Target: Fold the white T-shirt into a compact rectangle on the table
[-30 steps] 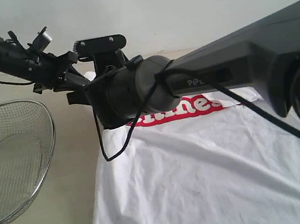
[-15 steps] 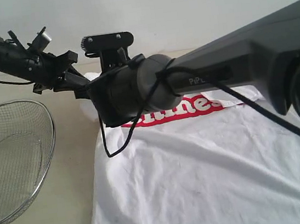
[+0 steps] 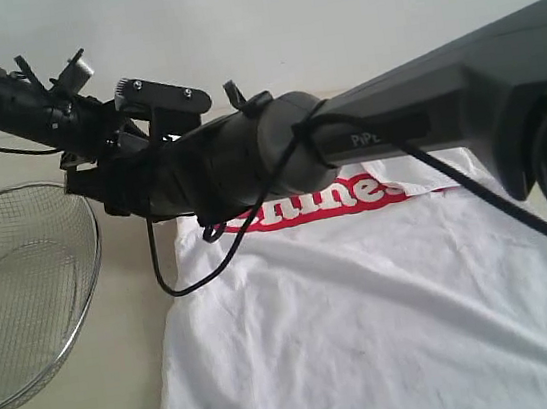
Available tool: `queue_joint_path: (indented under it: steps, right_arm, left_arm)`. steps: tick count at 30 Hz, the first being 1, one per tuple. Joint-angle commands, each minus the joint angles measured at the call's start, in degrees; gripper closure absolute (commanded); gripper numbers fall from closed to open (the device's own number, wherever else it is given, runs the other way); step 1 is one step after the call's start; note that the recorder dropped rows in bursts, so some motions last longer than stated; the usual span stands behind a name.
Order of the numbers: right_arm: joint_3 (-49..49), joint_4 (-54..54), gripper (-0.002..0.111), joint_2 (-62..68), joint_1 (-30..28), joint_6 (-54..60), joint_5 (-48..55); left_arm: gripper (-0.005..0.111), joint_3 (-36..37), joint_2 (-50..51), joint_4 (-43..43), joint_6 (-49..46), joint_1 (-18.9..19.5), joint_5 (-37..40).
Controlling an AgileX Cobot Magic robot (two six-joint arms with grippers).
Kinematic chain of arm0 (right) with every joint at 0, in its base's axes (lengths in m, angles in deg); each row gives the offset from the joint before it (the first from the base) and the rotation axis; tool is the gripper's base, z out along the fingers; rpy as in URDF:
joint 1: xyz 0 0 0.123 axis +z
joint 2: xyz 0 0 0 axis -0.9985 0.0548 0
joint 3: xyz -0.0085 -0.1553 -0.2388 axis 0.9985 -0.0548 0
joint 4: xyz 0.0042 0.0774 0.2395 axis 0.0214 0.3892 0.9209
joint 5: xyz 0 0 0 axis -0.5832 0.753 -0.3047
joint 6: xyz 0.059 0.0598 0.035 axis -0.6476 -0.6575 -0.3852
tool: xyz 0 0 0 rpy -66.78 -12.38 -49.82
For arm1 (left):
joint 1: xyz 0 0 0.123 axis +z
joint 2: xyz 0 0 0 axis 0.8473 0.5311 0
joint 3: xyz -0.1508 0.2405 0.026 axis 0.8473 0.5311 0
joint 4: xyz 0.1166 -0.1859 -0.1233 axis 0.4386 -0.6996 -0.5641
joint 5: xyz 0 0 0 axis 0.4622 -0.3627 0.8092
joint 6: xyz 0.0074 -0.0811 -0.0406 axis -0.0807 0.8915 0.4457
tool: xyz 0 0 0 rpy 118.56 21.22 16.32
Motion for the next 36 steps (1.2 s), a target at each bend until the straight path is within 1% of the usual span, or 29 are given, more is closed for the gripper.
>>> queue_joint_path:
  steps: [1, 3, 4, 7, 12, 18, 28, 36]
  right_arm:
    - [-0.3, -0.1, 0.061, -1.9, -0.2, -0.1, -0.1]
    - [-0.3, -0.1, 0.061, -2.9, -0.2, -1.8, 4.1]
    - [-0.3, -0.1, 0.061, -3.1, -0.1, -4.9, 7.0]
    - [-0.9, -0.1, 0.061, -2.5, 0.0, -11.0, 7.5]
    - [-1.7, -0.1, 0.061, -0.1, -0.1, -15.9, 11.8]
    - [-1.7, -0.1, 0.061, 2.2, -0.2, -20.2, 9.8]
    - [-1.5, -0.1, 0.061, 2.7, -0.3, -21.7, 0.7]
    - [-1.3, -0.1, 0.061, 6.1, -0.5, -24.3, 2.0]
  left_arm:
    - [0.102, -0.4, -0.6, -0.4, 0.4, 0.0, 0.2]
    - [0.102, -0.4, -0.6, -0.5, 0.4, 0.0, 0.0]
    - [0.102, -0.4, -0.6, -0.5, 0.4, 0.0, 0.0]
    - [0.102, -0.4, -0.6, -0.5, 0.4, 0.0, 0.0]
    - [0.102, -0.4, -0.6, -0.5, 0.4, 0.0, 0.4]
    - [0.102, -0.4, -0.6, -0.5, 0.4, 0.0, 1.8]
    - [0.102, -0.4, -0.6, -0.9, 0.4, 0.0, 1.8]
    - [0.102, -0.4, -0.6, -1.3, 0.4, 0.0, 2.4]
